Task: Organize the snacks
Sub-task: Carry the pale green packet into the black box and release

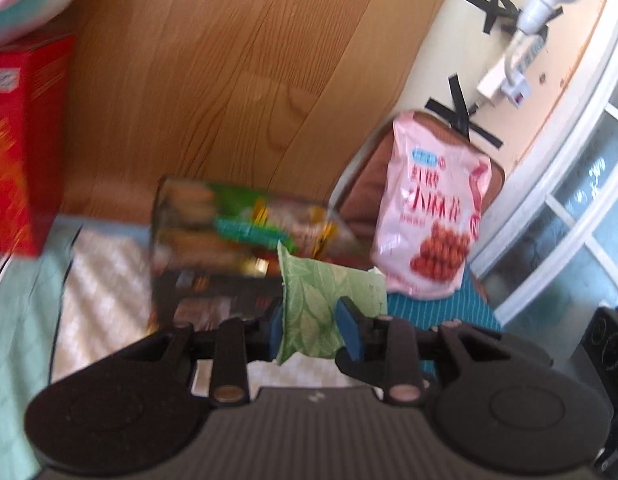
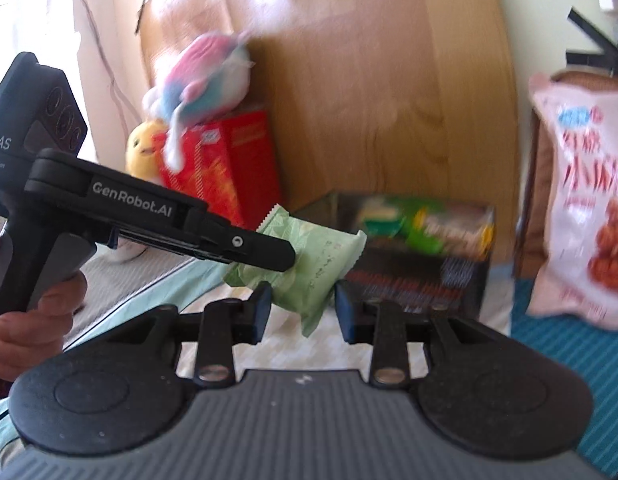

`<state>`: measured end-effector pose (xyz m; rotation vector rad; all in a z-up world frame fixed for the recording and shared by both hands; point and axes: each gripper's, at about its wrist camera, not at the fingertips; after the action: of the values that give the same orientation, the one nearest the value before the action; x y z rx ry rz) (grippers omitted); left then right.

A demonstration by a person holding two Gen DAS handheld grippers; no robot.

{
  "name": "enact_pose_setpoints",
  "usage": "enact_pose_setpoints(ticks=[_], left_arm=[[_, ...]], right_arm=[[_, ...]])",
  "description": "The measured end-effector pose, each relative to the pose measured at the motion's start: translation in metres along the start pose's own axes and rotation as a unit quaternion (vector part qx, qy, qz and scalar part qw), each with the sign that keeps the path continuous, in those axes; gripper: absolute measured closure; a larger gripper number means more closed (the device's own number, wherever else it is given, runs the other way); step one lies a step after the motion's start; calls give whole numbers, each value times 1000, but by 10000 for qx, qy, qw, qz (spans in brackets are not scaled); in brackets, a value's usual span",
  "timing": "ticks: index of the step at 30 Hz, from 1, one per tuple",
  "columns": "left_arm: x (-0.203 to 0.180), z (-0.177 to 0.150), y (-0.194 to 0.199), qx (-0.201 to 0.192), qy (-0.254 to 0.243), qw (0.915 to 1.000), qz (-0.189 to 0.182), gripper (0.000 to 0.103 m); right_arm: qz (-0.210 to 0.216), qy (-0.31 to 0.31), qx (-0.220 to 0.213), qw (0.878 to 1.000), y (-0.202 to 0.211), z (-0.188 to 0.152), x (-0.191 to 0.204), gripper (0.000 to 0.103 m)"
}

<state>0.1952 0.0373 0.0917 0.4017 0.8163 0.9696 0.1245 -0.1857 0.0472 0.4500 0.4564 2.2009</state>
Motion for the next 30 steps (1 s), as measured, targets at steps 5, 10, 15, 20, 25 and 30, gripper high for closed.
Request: enact_pose_setpoints(ticks=[5, 10, 15, 20, 25, 30], left_arm=[[-3, 38, -44, 43, -67, 10000, 45, 75], [3, 46, -84, 264, -36, 9992, 291, 72], [4, 38, -88, 211, -103, 9985, 489, 68], [-7, 26, -63, -14, -239, 9974, 675, 68], [-29, -6, -26, -296, -513, 9939, 933, 57], [-40, -50, -6, -214, -502, 9899, 1310, 57]], right_arm=[[-468, -5, -174, 9988, -19, 22, -30, 68], [-979, -57, 32, 9952, -47, 23, -53, 67], [-1053, -221, -211, 9940, -39, 16, -56, 48], [-945, -497, -333, 9937, -18, 10, -50, 48], [-818, -798, -259, 9931, 8, -11, -38, 47], [-798, -1175, -109, 9898, 36, -46, -23, 46]])
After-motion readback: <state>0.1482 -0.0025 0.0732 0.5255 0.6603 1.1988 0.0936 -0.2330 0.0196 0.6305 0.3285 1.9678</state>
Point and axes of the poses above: each gripper's, at about its wrist camera, not at the fingertips, and y roughly against the way its jaws point, x to its left, z to its top, and after that the axes turned 6 degrees about x, right-handed
